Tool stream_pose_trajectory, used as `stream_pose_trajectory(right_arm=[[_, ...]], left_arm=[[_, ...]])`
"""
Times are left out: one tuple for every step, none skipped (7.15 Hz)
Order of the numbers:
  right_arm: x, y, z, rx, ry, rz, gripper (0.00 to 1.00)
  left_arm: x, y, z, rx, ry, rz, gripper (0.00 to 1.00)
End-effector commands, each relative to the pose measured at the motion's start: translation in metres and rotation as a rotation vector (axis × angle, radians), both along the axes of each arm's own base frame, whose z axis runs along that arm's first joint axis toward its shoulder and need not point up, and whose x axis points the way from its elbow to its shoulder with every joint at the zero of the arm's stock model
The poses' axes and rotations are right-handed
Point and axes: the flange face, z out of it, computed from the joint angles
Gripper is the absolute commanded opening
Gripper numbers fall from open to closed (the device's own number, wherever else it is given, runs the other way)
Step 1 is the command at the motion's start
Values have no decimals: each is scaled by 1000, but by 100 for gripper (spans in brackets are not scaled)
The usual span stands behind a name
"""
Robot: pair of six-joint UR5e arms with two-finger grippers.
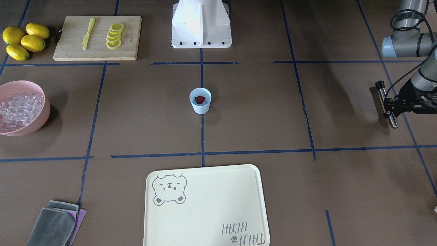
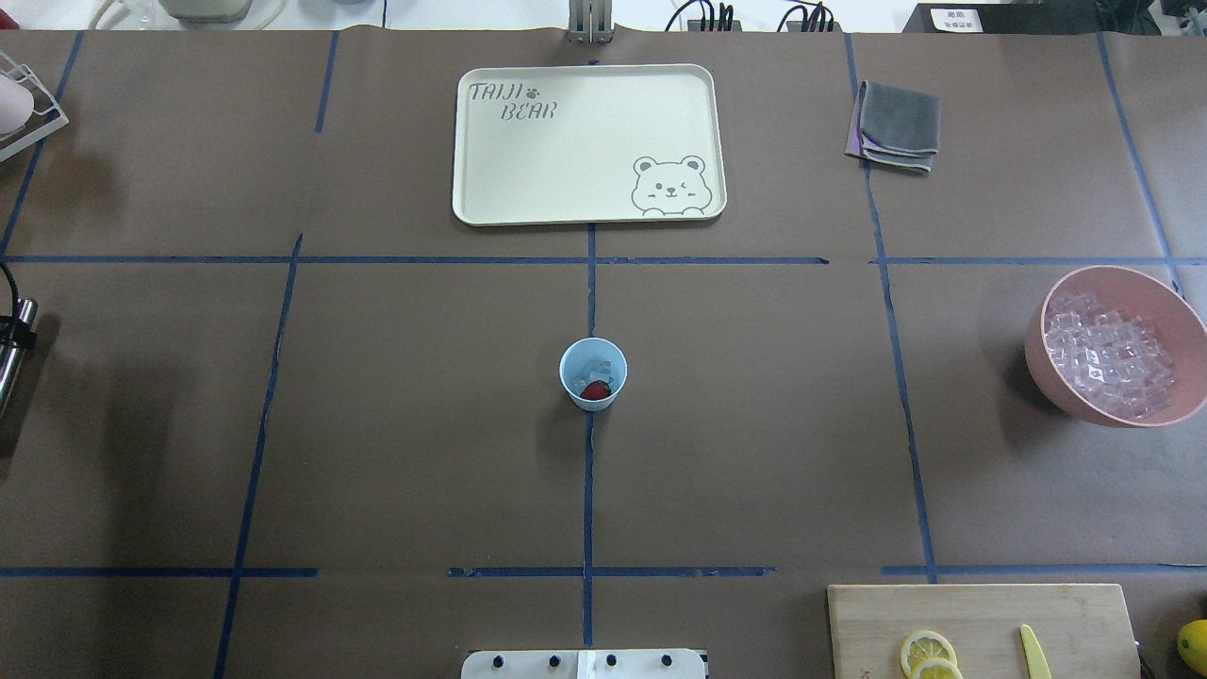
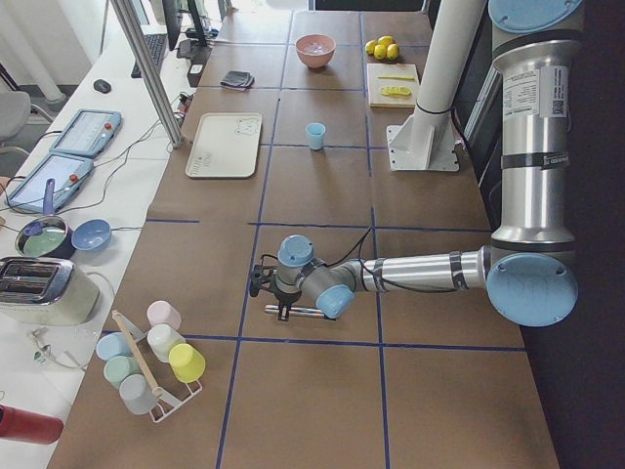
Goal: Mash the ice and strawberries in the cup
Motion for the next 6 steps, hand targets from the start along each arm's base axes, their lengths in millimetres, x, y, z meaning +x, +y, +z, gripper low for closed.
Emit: stream_pose_trajectory(right_arm=[[0,0,0,0,0,0,99],[0,0,0,-1,0,1,99],[0,-1,-1,2,0,1,99],[0,-1,-1,2,0,1,99],[0,-1,-1,2,0,1,99],[0,-2,-2,3,-1,1,99]], left_arm=[[4,2,2,-1,-2,18,100],[7,4,-9,18,45,87,100],[-6,4,-12,32,94,154,100],[-48,-5,-11,40,111,145,100],[-88,-12,-11,66,99,159,100],[-132,-19,-24,78,59,168,100]])
